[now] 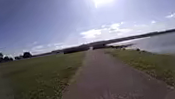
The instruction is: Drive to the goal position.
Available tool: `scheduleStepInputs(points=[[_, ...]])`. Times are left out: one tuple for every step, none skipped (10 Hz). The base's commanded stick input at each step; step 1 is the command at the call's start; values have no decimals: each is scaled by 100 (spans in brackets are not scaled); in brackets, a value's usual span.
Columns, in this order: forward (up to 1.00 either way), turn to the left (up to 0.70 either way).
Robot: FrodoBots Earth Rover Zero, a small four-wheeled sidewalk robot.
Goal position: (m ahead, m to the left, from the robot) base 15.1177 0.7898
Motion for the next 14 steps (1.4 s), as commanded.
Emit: scheduleStepInputs(points=[[70, 5], [70, 5], [70, 5], [70, 5], [70, 5], [70, 5], [70, 5], [70, 5], [70, 5], [70, 5], [70, 5], [70, 5], [70, 5], [70, 5]])
